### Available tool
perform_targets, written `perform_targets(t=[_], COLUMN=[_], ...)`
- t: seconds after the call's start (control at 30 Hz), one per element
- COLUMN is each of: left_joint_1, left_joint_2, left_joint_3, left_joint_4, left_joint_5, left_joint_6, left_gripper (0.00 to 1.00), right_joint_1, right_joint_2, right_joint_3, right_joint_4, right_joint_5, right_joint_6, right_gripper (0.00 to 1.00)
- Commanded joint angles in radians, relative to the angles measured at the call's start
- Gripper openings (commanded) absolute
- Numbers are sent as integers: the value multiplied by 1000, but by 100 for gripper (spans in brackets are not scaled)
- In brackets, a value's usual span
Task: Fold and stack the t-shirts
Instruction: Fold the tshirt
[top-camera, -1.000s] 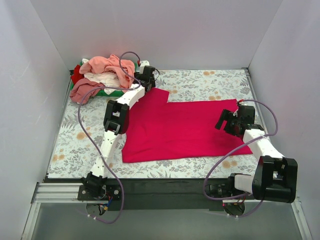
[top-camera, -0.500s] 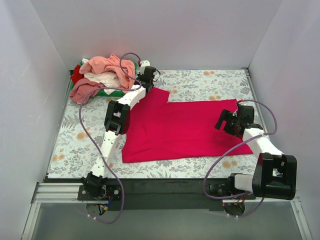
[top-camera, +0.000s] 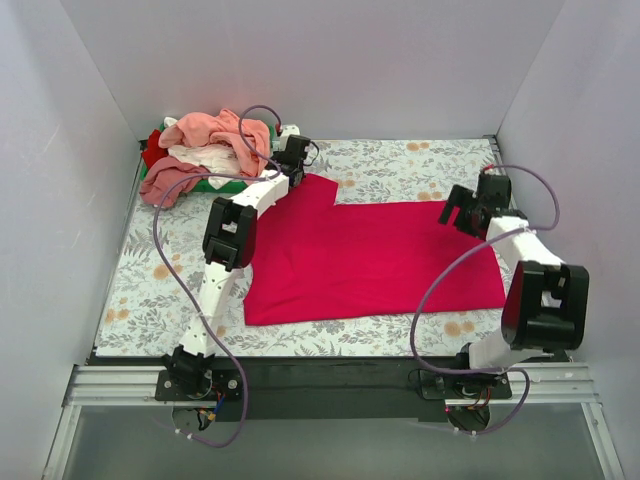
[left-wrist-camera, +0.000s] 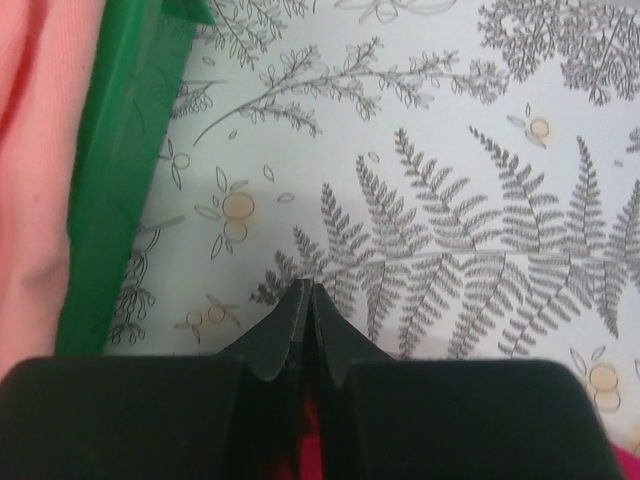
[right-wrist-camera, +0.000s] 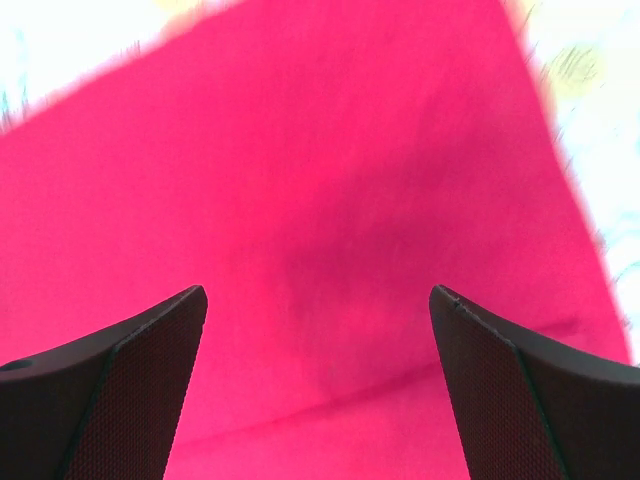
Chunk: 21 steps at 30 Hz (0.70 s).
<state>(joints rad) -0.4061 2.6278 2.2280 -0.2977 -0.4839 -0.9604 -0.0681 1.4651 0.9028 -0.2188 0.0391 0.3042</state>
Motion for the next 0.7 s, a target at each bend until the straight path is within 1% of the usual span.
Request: perform_targets(t=[0.0, 0.07, 0.1, 0.13, 0.17, 0.2, 0.3, 0.33, 0.43, 0.57, 0.67], left_joint_1=[-20, -22, -23, -26, -27, -27, -27, -30, -31, -31, -31], left_joint_2=[-136, -163, -169, -172, -178, -186, -195, -195, -198, -215, -232], left_joint_3=[-74, -91, -93, -96, -102, -110, -126, -129, -145, -174, -208], left_joint_4=[6, 15, 17, 19, 23, 26, 34, 34, 35, 38, 52], left_joint_5=[30, 33, 33, 31, 31, 31, 36, 36, 37, 31, 30], left_joint_6=[26, 26, 26, 23, 23, 22, 19, 17, 15, 17, 12], left_gripper=[0, 0, 0, 0, 0, 0, 0, 0, 0, 0, 0], right_joint_1=[-12, -12, -12, -12, -12, -12, -12, -12, -12, -12, -12], right_joint_2=[145, 220, 256, 330, 372, 452, 570, 637, 742, 805, 818], right_joint_3=[200, 281, 360, 401, 456, 543, 677, 758, 870, 923, 904], right_joint_4=[-68, -117, -135, -166, -192, -208, -260, -284, -303, -309, -310], right_joint_5=[160, 223, 292, 318, 347, 379, 426, 441, 461, 438, 418], right_joint_6=[26, 29, 23, 15, 6, -7, -46, -51, -68, -70, -74], right_gripper=[98, 97, 97, 96, 95, 94, 93, 91, 89, 84, 79])
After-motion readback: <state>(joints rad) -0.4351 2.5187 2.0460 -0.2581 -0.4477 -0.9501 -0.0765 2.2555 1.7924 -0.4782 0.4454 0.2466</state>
